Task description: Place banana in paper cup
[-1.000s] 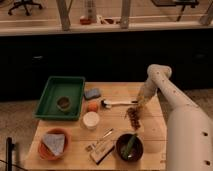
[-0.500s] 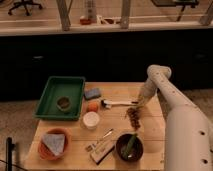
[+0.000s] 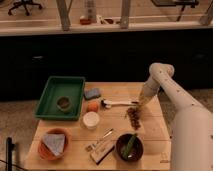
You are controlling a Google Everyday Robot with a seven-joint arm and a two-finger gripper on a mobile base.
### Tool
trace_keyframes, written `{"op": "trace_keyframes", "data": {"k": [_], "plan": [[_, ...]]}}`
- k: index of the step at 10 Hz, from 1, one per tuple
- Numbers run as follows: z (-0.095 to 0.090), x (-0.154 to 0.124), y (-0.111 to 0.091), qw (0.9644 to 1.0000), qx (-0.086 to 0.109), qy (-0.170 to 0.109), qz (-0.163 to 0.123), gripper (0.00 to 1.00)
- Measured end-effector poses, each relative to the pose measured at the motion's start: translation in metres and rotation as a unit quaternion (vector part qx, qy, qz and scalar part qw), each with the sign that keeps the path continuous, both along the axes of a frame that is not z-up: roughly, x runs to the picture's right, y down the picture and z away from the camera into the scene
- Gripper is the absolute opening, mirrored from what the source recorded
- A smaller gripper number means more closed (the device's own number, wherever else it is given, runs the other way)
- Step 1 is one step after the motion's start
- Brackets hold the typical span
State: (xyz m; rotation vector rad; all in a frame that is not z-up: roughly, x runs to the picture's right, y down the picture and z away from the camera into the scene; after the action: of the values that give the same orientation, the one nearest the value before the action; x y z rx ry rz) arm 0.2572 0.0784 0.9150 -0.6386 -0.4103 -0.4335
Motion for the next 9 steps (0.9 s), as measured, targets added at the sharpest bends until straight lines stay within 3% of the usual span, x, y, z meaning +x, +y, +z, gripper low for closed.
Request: {"op": "trace_keyframes", "data": {"k": [5, 9], "plan": [[-0.028, -0.01, -0.015, 0.9992, 0.022, -0.028, -0.018, 0.0], [-0.042, -0.017, -0.016, 0.998, 0.027, -0.044, -0.036, 0.0]]}}
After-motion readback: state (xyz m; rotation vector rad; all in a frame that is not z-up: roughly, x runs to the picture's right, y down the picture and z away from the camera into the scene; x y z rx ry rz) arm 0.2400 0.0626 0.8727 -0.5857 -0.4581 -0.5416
